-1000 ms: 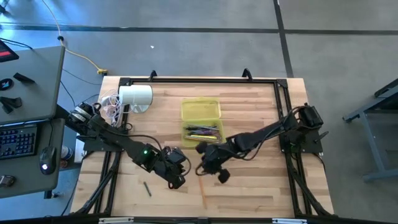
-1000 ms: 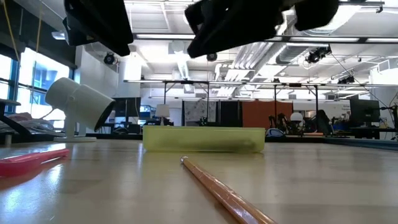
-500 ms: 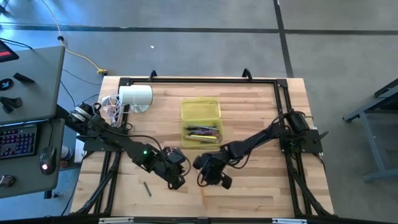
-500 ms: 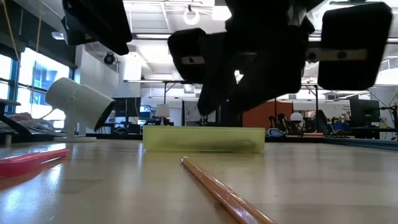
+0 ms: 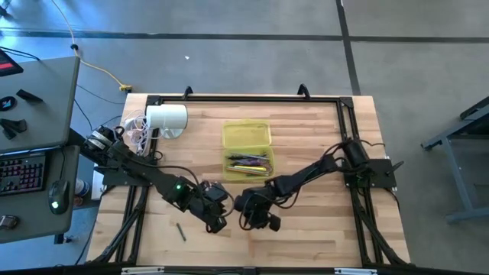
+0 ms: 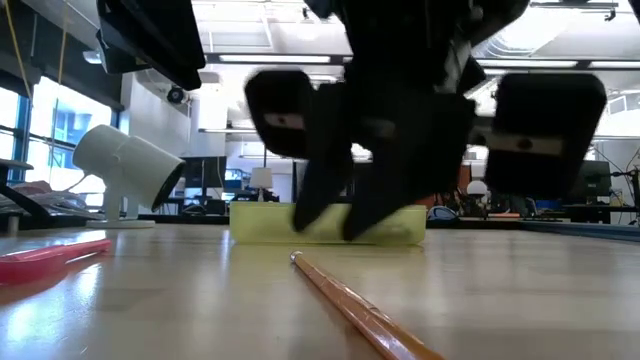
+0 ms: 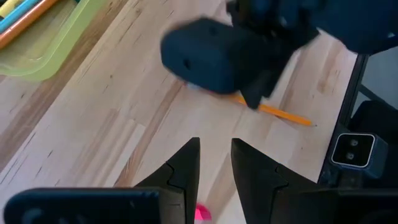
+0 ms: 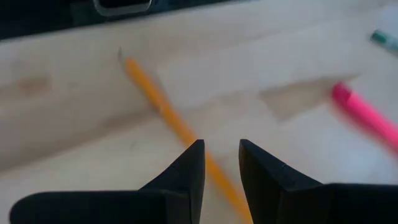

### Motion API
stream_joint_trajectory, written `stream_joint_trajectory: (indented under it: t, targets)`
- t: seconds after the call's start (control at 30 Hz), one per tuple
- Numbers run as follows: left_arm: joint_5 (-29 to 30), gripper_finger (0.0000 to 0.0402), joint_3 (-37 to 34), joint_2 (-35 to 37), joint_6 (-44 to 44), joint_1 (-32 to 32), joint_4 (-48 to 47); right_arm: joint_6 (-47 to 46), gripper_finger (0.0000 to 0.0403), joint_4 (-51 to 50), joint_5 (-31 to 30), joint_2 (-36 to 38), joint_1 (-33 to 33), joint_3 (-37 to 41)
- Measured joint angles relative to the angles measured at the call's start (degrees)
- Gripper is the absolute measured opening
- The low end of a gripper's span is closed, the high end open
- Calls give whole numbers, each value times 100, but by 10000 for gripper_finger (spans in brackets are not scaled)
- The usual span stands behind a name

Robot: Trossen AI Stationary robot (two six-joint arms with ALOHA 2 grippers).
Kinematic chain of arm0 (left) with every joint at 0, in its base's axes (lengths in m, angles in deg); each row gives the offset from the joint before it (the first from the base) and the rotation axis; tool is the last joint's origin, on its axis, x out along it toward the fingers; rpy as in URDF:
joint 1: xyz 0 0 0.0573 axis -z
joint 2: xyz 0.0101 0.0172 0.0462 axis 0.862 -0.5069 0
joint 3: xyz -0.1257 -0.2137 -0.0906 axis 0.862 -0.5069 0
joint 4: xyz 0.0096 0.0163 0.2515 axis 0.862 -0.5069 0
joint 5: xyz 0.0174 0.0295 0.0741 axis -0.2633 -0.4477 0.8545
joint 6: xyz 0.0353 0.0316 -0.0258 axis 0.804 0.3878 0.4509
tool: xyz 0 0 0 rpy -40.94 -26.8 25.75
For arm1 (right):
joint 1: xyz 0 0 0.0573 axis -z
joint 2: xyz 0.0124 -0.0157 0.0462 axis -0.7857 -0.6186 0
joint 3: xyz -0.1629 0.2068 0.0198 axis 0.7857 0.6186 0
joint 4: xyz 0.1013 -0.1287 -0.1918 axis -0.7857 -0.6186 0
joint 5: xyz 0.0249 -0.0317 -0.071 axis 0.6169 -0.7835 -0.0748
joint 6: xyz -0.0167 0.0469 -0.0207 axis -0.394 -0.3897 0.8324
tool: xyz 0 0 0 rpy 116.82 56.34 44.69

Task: Pick & place school supplies into a supply box
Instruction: Put the orange pencil into the supply box

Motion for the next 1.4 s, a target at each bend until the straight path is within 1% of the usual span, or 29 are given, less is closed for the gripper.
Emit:
stream_joint_trajectory:
  t: [0.1, 0.2, 0.4, 0.63, 0.73, 0.87, 0.97, 1.2, 1.33, 1.4]
  targets:
    - [-2, 127, 0, 0, 3, 0, -53, 35, 83, -51, 41, -169, -9, -245]
    - [-13, 127, 2, 0, 5, 0, -110, 98, 83, -309, 41, -310, 32, -387]
    - [-122, 127, 1, 0, 10, 0, -128, 133, 83, -951, 17, -410, 113, -471]
    - [-122, 127, 0, 0, 10, 2, -259, 87, 83, -1544, -551, -388, 105, -491]
    - [-122, 127, 0, 0, 10, 0, -301, -220, 83, -1765, -675, -343, 98, -493]
    - [-122, 127, 0, 0, 7, 2, -305, -901, 82, -2151, -714, -262, 109, -491]
    - [-120, 127, 0, 0, 7, 2, -307, -1121, 82, -2489, -827, -142, 108, -479]
    - [-105, 127, 0, 0, -52, 2, -259, -1172, 82, -3515, -1707, 360, 112, -428]
    - [-103, 127, 0, 0, -54, 2, -244, -1167, 82, -4133, -2259, 442, 114, -424]
    - [-103, 127, 0, 0, -56, 2, -235, -1157, 82, -4250, -2461, 458, 110, -359]
